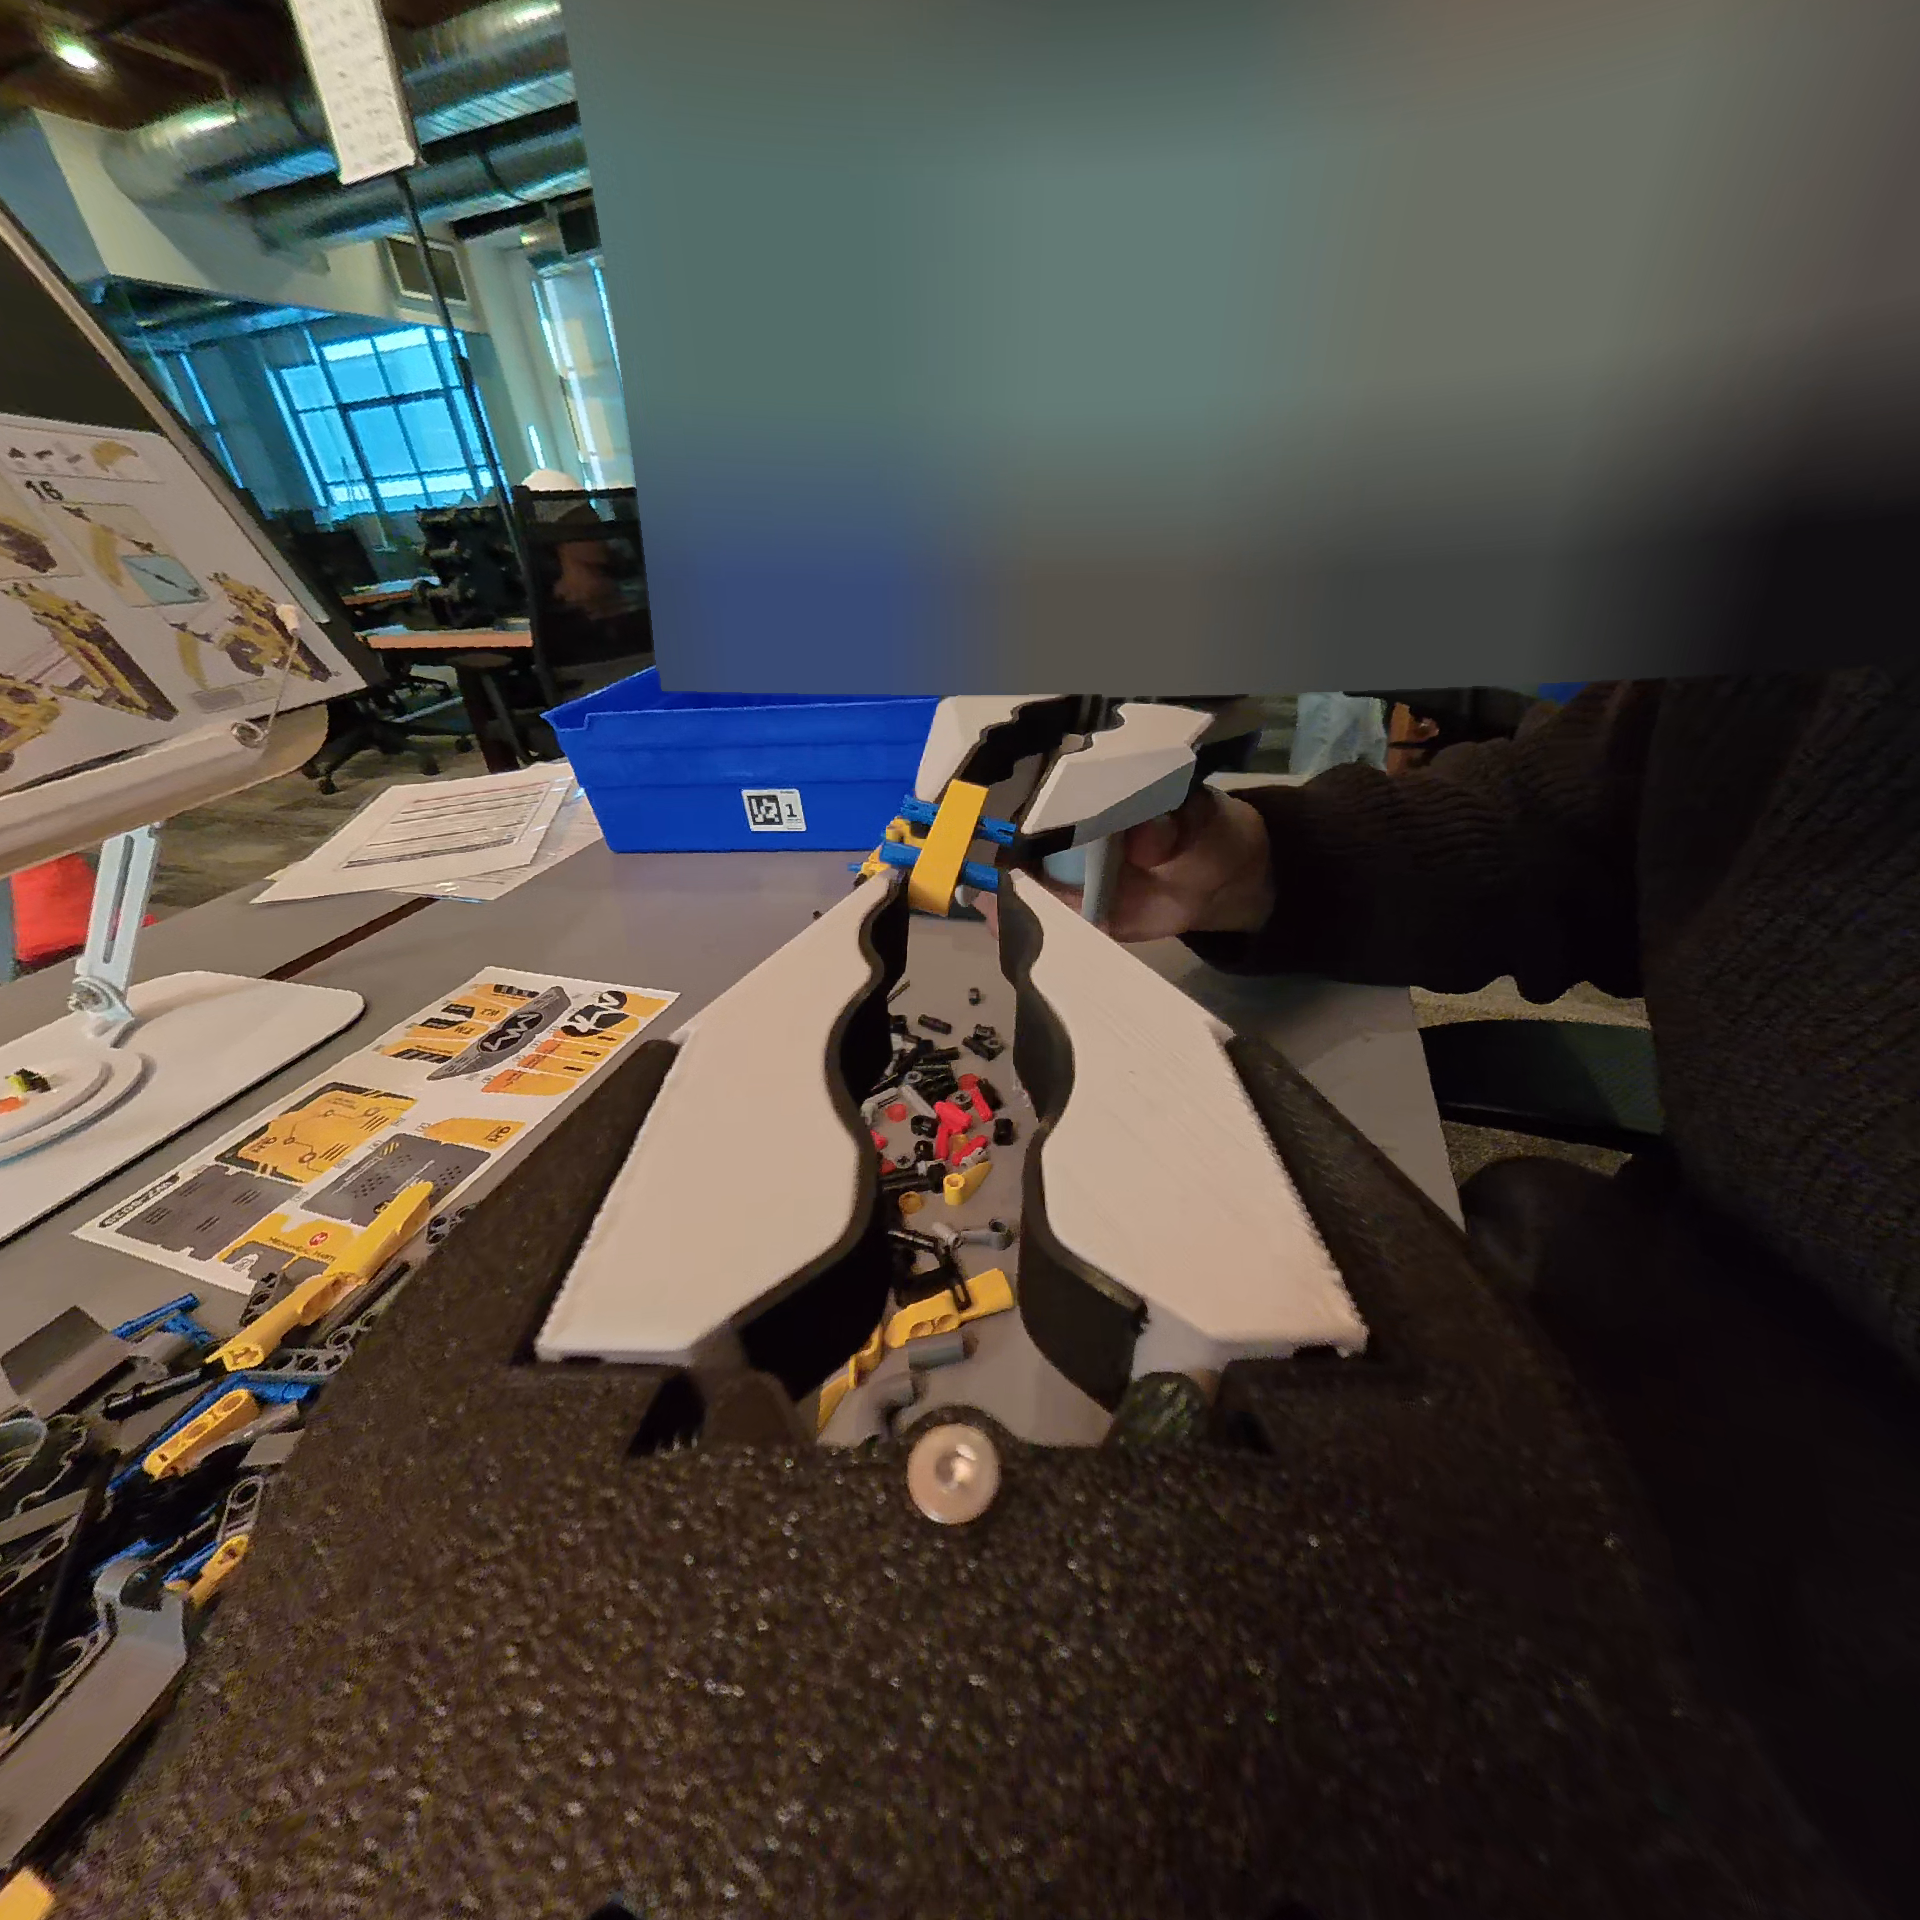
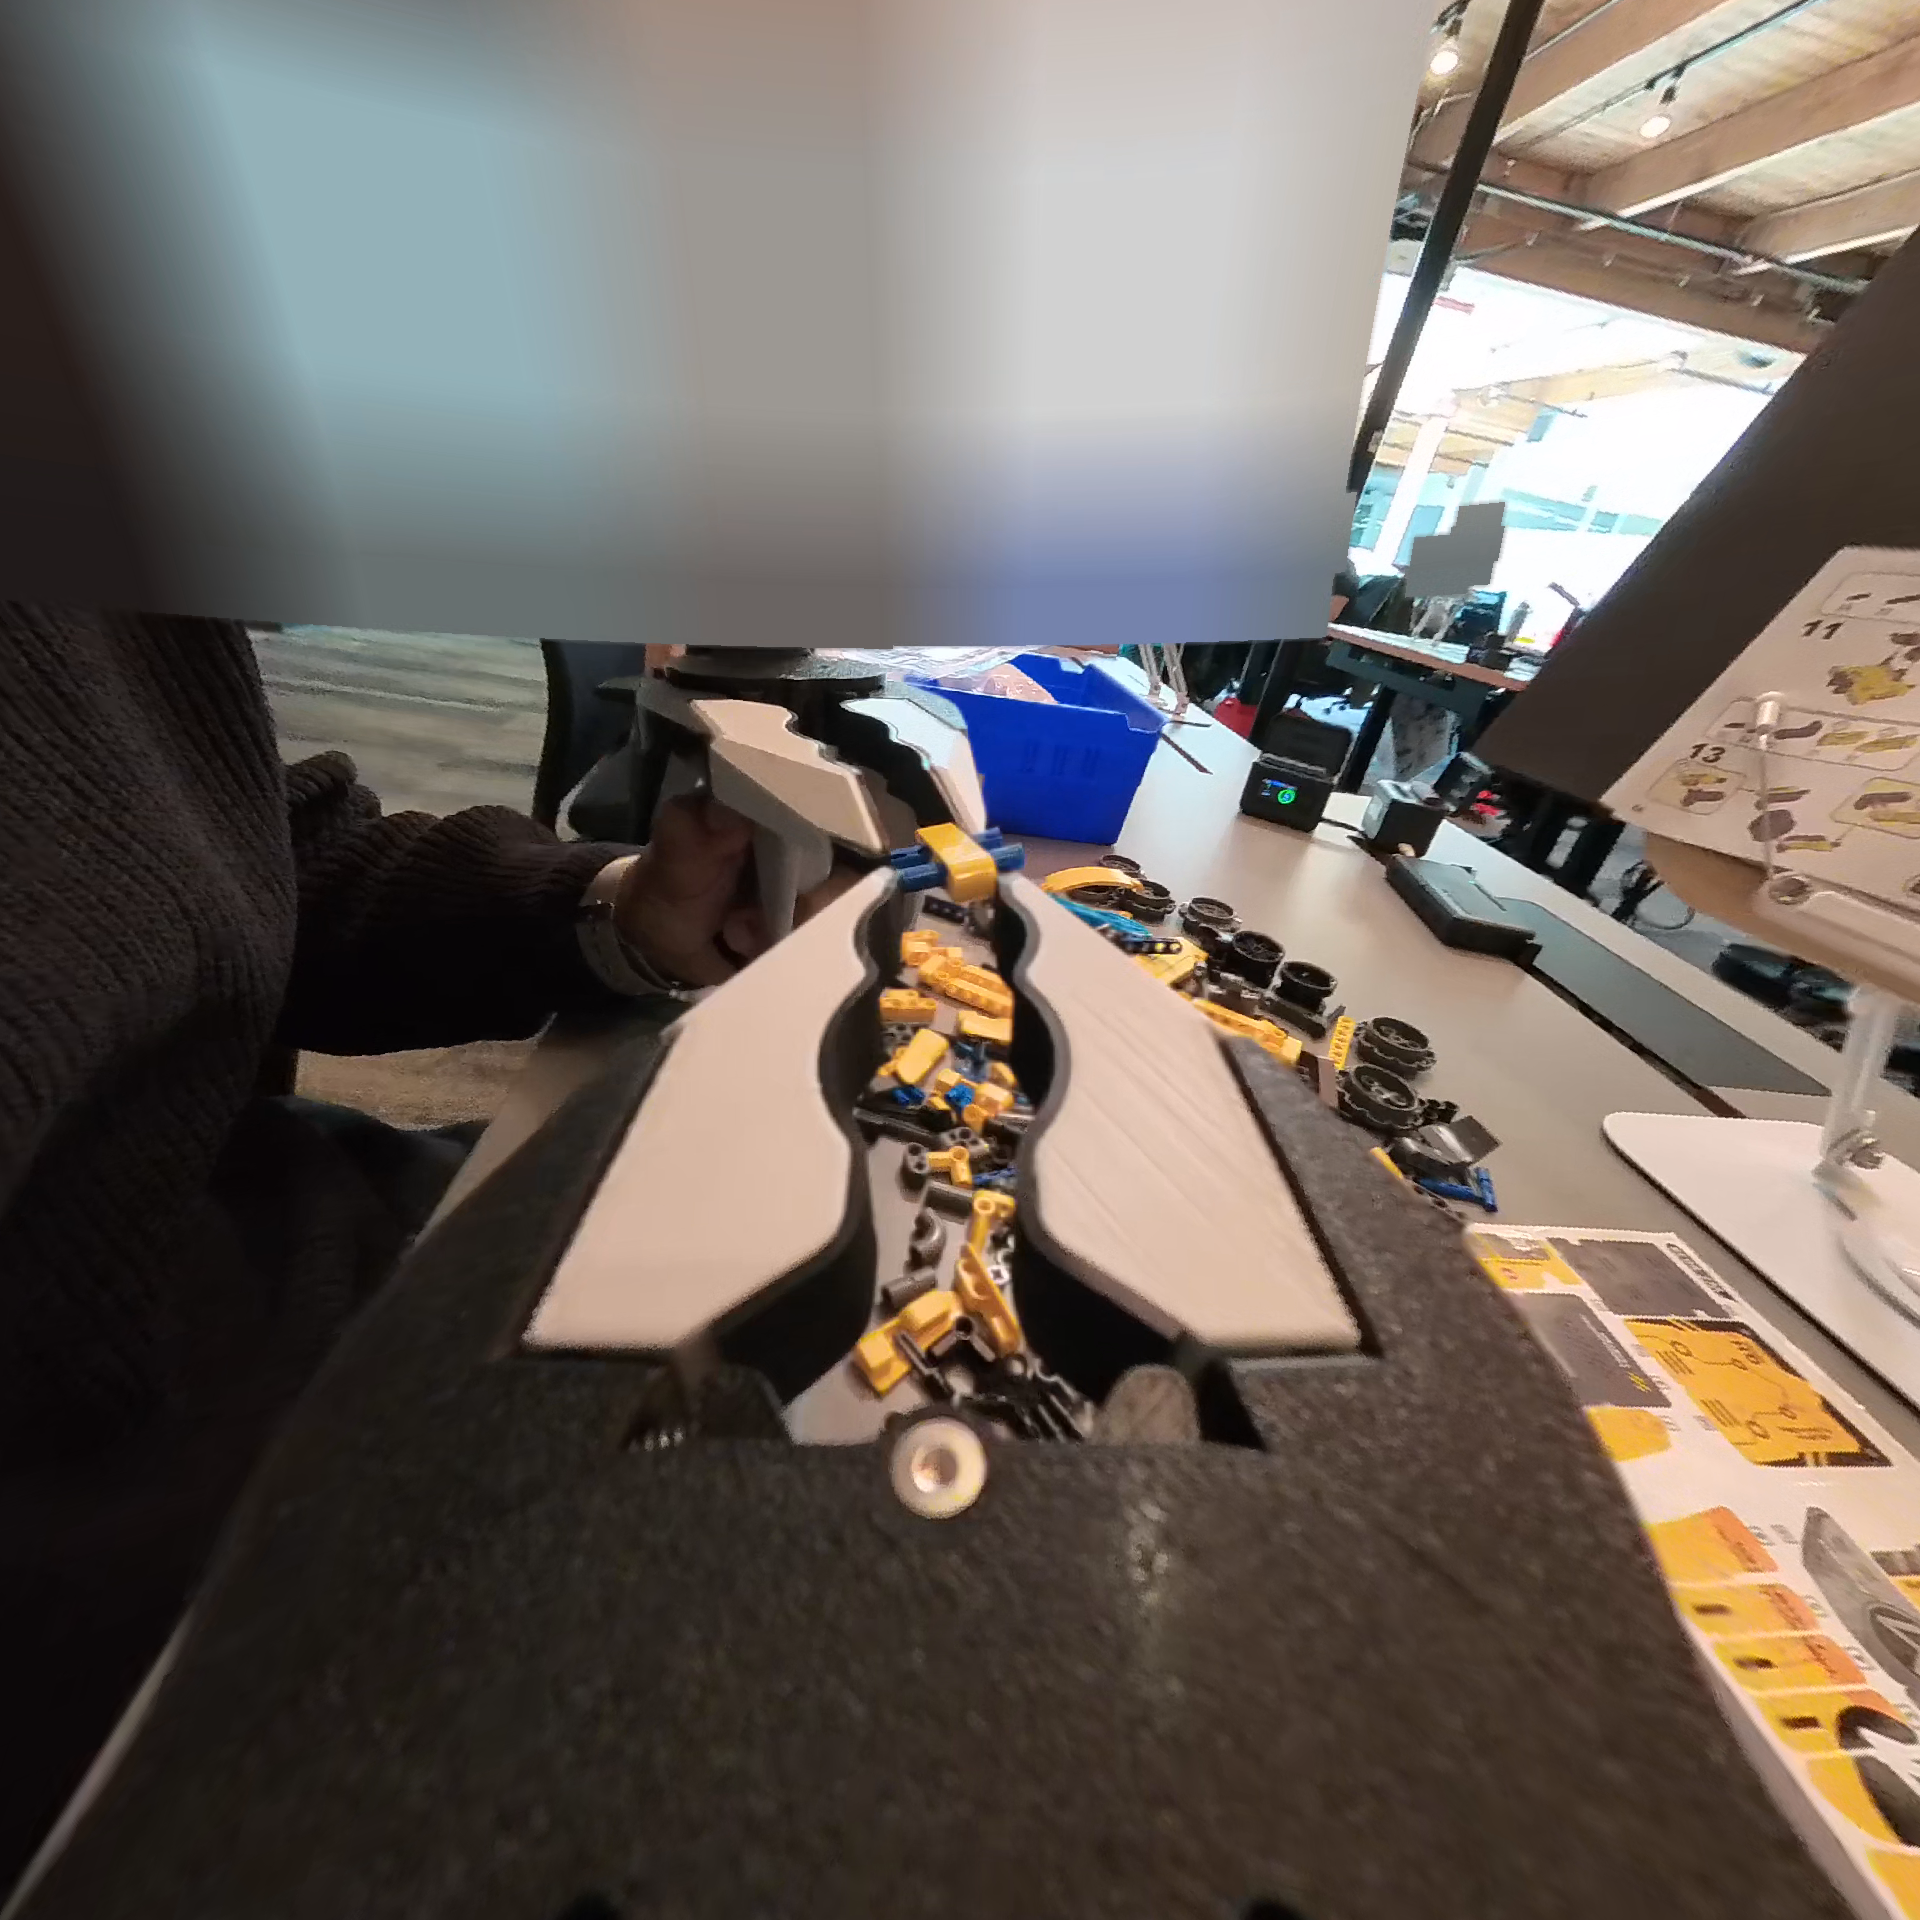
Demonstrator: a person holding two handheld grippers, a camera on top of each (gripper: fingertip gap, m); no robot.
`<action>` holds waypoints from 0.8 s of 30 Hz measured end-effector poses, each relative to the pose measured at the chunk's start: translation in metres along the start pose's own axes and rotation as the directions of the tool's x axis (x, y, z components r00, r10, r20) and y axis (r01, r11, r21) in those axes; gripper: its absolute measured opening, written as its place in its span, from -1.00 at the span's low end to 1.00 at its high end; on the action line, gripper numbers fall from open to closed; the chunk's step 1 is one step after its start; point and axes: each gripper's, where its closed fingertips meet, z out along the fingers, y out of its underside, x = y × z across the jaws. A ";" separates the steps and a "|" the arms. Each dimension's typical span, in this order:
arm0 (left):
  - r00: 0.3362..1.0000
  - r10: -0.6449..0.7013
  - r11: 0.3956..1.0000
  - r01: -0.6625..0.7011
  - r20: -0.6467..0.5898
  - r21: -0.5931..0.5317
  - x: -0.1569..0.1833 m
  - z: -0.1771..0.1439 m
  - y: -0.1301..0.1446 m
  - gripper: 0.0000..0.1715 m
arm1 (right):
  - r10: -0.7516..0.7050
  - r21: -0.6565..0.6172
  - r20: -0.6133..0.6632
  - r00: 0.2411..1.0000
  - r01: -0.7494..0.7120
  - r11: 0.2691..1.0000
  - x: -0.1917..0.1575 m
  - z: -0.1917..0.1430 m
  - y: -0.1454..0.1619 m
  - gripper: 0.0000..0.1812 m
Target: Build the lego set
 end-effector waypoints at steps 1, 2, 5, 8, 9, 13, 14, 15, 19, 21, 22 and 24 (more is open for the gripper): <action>1.000 -0.006 1.000 0.006 -0.005 -0.003 0.000 0.000 0.001 -0.82 | -0.017 0.000 -0.009 1.000 0.017 1.000 0.000 0.000 0.001 -0.81; 1.000 -0.011 1.000 0.011 -0.008 -0.009 -0.001 0.000 0.002 -0.82 | -0.031 -0.004 -0.017 0.999 0.031 1.000 0.001 0.001 0.002 -0.81; 1.000 -0.012 1.000 0.012 0.005 -0.022 -0.003 0.000 0.004 -0.81 | -0.036 -0.020 -0.038 0.999 0.035 0.999 0.004 0.000 0.006 -0.79; 1.000 -0.015 0.999 0.016 0.013 -0.033 -0.006 0.000 0.006 -0.82 | -0.059 -0.016 -0.066 0.996 0.058 0.998 0.008 -0.004 0.003 -0.76; 1.000 -0.020 0.999 0.021 0.013 -0.031 -0.006 0.000 0.006 -0.82 | -0.058 -0.018 -0.063 0.996 0.057 0.998 0.008 -0.004 0.003 -0.76; 1.000 -0.025 0.999 0.025 0.007 -0.029 -0.006 0.000 0.006 -0.82 | -0.034 -0.012 -0.054 0.998 0.033 0.999 0.008 -0.004 0.004 -0.76; 1.000 -0.024 0.999 0.024 0.004 -0.030 -0.005 0.000 0.007 -0.82 | -0.025 -0.009 -0.050 0.998 0.025 1.000 0.007 -0.004 0.004 -0.76; 1.000 -0.021 0.999 0.021 0.001 -0.032 -0.004 0.000 0.007 -0.82 | -0.018 -0.008 -0.047 0.999 0.017 1.000 0.006 -0.003 0.004 -0.76; 1.000 -0.014 0.999 0.014 0.006 -0.036 -0.005 0.001 0.008 -0.81 | -0.015 -0.015 -0.044 0.999 0.014 1.000 0.006 -0.002 0.006 -0.80; 1.000 -0.019 0.999 0.019 0.000 -0.032 -0.004 0.000 0.007 -0.81 | -0.015 -0.014 -0.040 0.999 0.014 1.000 0.005 -0.002 0.006 -0.80; 1.000 -0.021 0.999 0.021 -0.001 -0.031 -0.004 0.000 0.007 -0.81 | -0.015 -0.015 -0.038 0.999 0.014 1.000 0.005 -0.002 0.005 -0.80; 1.000 -0.017 0.999 0.017 -0.004 -0.030 -0.003 0.000 0.007 -0.81 | -0.012 -0.019 -0.030 0.999 0.011 1.000 0.004 -0.002 0.006 -0.81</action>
